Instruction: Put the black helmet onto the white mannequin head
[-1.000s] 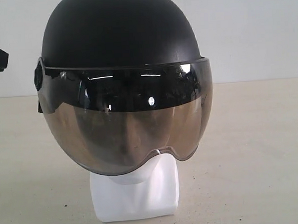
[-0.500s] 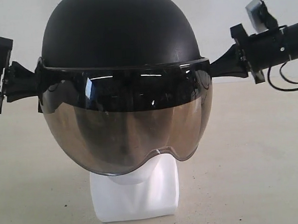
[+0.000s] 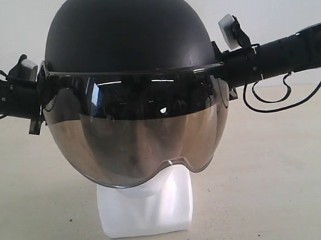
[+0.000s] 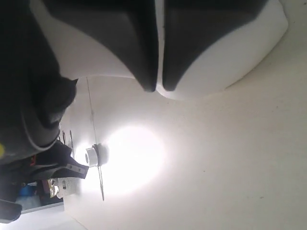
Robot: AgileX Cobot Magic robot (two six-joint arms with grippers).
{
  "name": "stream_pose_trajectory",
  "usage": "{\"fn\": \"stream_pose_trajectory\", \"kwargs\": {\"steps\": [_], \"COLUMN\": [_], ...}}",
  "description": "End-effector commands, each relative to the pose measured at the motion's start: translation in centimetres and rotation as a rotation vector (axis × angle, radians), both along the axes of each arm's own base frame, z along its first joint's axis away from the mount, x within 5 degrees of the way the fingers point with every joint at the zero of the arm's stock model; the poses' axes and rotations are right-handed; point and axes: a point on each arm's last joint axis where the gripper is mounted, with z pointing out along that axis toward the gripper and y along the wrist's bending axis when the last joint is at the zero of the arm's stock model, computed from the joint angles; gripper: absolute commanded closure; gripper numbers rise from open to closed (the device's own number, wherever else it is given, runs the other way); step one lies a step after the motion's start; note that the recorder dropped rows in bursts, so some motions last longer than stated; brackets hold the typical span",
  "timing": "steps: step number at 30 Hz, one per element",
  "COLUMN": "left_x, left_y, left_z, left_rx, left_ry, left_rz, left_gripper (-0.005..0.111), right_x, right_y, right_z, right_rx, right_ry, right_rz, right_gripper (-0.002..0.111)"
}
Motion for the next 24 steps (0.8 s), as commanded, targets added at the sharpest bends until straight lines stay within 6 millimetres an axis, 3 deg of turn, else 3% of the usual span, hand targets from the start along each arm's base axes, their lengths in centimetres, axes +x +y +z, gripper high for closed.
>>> {"fn": "stream_pose_trajectory", "kwargs": {"steps": [1, 9, 19, 24], "left_x": [1.0, 2.0, 1.9, 1.7], "left_y": [-0.9, -1.8, -2.4, -2.6], "left_z": [2.3, 4.9, 6.1, 6.7], "left_rx": [-0.053, -0.071, -0.068, -0.078], "left_ry": [-0.074, -0.145, -0.175, -0.174], "left_rz": [0.001, -0.005, -0.022, -0.018], "left_gripper": [0.102, 0.102, 0.102, 0.102], "right_x": [-0.1, -0.7, -2.0, -2.4], "right_y": [0.4, 0.3, 0.2, 0.1], "right_z": [1.2, 3.4, 6.6, 7.2], "right_rx": [0.078, 0.085, 0.075, 0.068], "right_ry": [-0.025, -0.085, -0.163, -0.177], "right_rz": [0.007, 0.009, 0.02, 0.023], "right_gripper": [0.108, 0.108, 0.108, 0.108]}}
